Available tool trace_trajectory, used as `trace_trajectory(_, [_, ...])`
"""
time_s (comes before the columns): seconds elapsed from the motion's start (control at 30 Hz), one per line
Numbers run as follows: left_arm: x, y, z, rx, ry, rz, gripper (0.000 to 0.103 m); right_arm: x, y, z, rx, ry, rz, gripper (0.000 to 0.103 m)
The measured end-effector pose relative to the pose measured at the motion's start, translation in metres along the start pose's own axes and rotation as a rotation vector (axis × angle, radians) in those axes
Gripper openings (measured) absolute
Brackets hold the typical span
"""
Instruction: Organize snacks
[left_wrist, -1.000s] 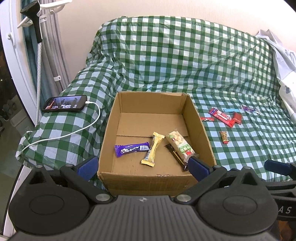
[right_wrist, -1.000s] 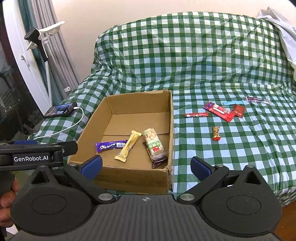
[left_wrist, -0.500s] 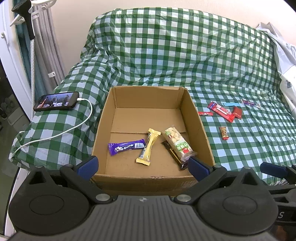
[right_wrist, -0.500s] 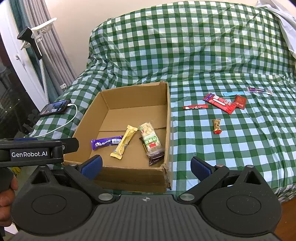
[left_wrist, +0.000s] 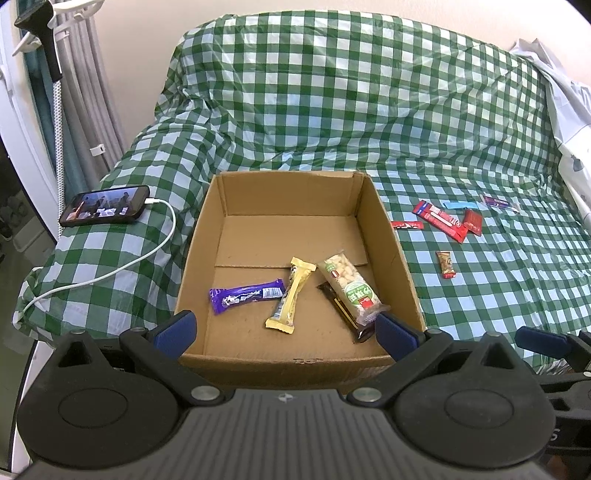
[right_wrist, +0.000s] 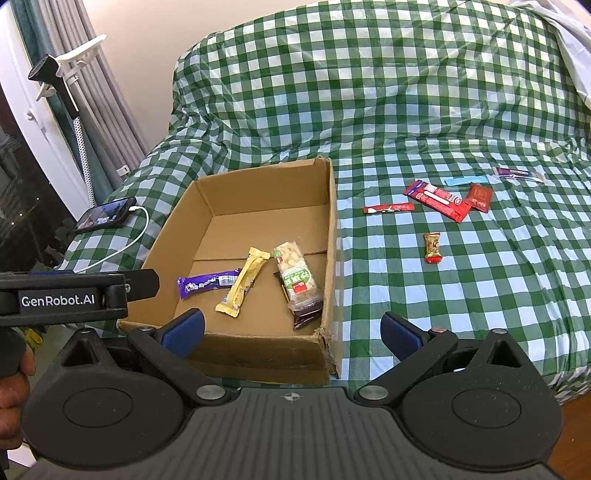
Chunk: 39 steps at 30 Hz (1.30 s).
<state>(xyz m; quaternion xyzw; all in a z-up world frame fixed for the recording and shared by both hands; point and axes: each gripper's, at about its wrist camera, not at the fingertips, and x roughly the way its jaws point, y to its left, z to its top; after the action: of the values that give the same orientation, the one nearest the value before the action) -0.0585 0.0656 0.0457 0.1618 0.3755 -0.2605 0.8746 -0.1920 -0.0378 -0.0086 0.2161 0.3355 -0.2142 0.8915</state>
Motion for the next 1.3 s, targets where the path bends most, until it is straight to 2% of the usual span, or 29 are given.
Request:
trace_trajectory(0.7, [0.027,-0.028,0.027,0.019,0.015,-0.007,0.103,0.016,-0.037,0.013,0.069,0.017,-0.039,0.101])
trace_trajectory(1.3, [0.077,-0.079,0.085,0.02,0.04,-0.047,0.103,0.039,-0.137,0.042,0.186,-0.015,-0.186,0.101])
